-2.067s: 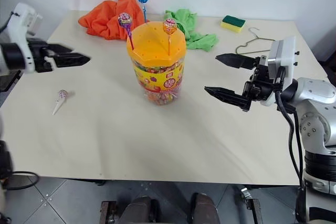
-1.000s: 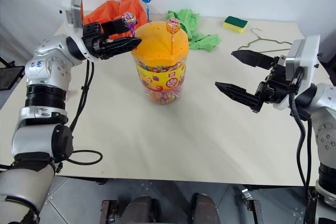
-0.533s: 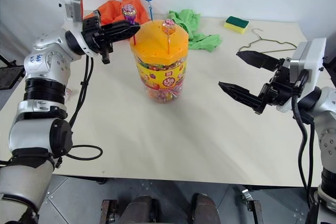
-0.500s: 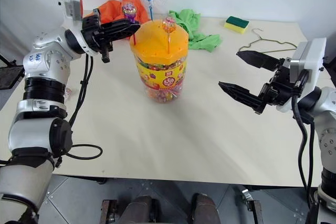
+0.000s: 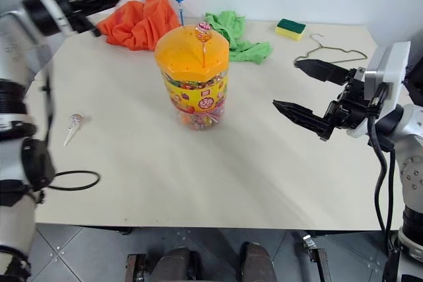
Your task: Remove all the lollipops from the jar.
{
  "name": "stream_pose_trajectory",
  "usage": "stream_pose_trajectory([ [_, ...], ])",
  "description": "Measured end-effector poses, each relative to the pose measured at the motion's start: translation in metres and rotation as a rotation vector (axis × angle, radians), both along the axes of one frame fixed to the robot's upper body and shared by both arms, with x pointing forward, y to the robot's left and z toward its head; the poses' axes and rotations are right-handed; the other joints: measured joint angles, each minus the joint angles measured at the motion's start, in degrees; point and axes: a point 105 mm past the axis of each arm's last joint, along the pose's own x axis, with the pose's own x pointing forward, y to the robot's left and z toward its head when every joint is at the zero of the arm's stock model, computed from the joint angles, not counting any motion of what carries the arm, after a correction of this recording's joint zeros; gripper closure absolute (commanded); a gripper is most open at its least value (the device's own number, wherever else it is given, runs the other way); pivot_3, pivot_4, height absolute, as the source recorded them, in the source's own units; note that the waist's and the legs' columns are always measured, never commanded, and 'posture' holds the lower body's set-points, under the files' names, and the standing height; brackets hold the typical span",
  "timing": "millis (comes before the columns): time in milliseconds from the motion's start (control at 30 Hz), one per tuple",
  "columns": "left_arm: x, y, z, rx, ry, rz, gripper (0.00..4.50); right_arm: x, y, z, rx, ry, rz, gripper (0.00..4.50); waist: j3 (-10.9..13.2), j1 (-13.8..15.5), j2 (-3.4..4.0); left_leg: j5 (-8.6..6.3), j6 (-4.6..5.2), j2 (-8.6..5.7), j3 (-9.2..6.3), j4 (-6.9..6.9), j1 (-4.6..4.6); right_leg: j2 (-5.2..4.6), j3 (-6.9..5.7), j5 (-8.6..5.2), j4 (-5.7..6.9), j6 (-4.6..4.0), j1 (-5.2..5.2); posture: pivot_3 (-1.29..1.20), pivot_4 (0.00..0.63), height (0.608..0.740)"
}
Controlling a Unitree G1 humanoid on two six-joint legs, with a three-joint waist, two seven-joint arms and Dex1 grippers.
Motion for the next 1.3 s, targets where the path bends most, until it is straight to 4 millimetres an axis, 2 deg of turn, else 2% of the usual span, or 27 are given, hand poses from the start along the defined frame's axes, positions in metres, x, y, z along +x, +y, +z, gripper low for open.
stream_pose_trajectory([
  [33, -0.001, 0.014, -0.013, 0.023, 0.070, 0.075, 4.49, 0.001, 0.001, -0.001, -0.001, 0.006, 0.009, 0.00, 0.0, 0.0, 0.00, 0.00, 0.00, 0.00, 0.00, -0.01, 0.01, -0.01, 0.01, 0.00, 0.00, 0.00, 0.00, 0.00, 0.150, 0.740],
  [133, -0.001, 0.035, -0.060, 0.080, 0.279, 0.213, 4.49, 0.005, 0.004, 0.001, -0.003, 0.009, 0.029, 0.00, 0.0, 0.3, 0.00, 0.00, 0.00, -0.01, -0.03, 0.05, 0.00, -0.01, 0.04, 0.00, 0.02, 0.00, 0.01, 0.00, 0.150, 0.740],
  [233, -0.012, 0.053, -0.110, 0.142, 0.481, 0.333, 4.49, 0.006, 0.008, 0.002, -0.007, 0.000, 0.054, 0.00, 0.0, 0.4, 0.00, -0.01, -0.01, -0.01, -0.04, 0.05, -0.01, -0.01, 0.06, 0.00, 0.02, 0.00, 0.02, 0.00, 0.150, 0.740],
  [333, -0.030, 0.064, -0.140, 0.208, 0.602, 0.401, 4.49, 0.010, 0.008, 0.001, -0.004, 0.012, 0.062, 0.00, 0.0, 0.4, -0.02, -0.02, -0.03, 0.00, -0.03, 0.04, -0.02, -0.01, 0.07, 0.00, 0.00, 0.00, 0.01, 0.00, 0.150, 0.740],
  [433, -0.048, 0.071, -0.164, 0.249, 0.715, 0.441, 4.49, 0.012, 0.009, -0.001, -0.008, 0.021, 0.072, 0.00, 0.0, 0.2, -0.02, -0.03, -0.04, 0.02, -0.03, 0.03, -0.01, 0.00, 0.07, 0.00, 0.01, 0.00, 0.01, 0.00, 0.150, 0.740],
  [533, -0.060, 0.074, -0.177, 0.267, 0.789, 0.463, 4.49, 0.013, 0.011, -0.001, -0.014, 0.022, 0.081, 0.00, 0.0, 0.4, -0.02, -0.03, -0.05, 0.02, -0.02, 0.05, -0.01, -0.01, 0.09, 0.00, 0.01, 0.00, 0.01, 0.00, 0.150, 0.740],
  [667, -0.087, 0.097, -0.195, 0.313, 0.907, 0.546, 4.49, 0.014, 0.011, 0.000, -0.014, 0.020, 0.086, 0.00, 0.0, 0.1, -0.02, -0.04, -0.06, 0.02, 0.01, -0.02, 0.02, 0.00, 0.11, -0.01, 0.01, -0.02, -0.01, 0.00, 0.150, 0.740],
  [800, -0.108, 0.102, -0.211, 0.350, 1.006, 0.540, 4.49, 0.015, 0.012, 0.000, -0.016, 0.017, 0.095, 0.00, 0.0, 0.2, -0.02, -0.04, -0.07, 0.02, 0.02, -0.01, 0.02, -0.01, 0.15, -0.01, 0.00, -0.02, -0.01, 0.00, 0.150, 0.740],
  [900, -0.118, 0.110, -0.216, 0.360, 1.040, 0.562, 3.85, 0.015, 0.012, 0.000, -0.014, 0.014, 0.099, 0.00, 0.0, 0.3, -0.02, -0.05, -0.08, 0.03, 0.02, -0.01, 0.02, -0.01, 0.15, -0.01, 0.00, -0.02, -0.01, 0.00, 0.150, 0.740],
  [1033, -0.122, 0.112, -0.215, 0.343, 1.040, 0.553, 2.54, 0.018, 0.012, -0.002, -0.017, 0.028, 0.104, 0.00, 0.0, 0.4, -0.02, -0.05, -0.08, 0.03, 0.04, -0.01, 0.02, -0.01, 0.16, -0.01, 0.00, -0.02, -0.02, 0.00, 0.150, 0.740],
  [1200, -0.121, 0.111, -0.198, 0.404, 0.967, 0.541, 0.93, 0.019, 0.015, -0.001, -0.027, 0.027, 0.118, 0.00, 0.0, 0.4, -0.01, -0.06, -0.09, 0.02, 0.06, -0.02, 0.02, -0.01, 0.16, -0.01, 0.00, -0.02, -0.02, 0.00, 0.150, 0.740],
  [1300, -0.117, 0.102, -0.185, 0.419, 0.912, 0.503, 0.03, 0.019, 0.015, -0.001, -0.030, 0.027, 0.129, 0.00, 0.0, 0.5, -0.01, -0.06, -0.09, 0.02, 0.06, -0.01, 0.02, -0.01, 0.16, -0.01, 0.00, -0.02, -0.02, 0.00, 0.150, 0.740],
])
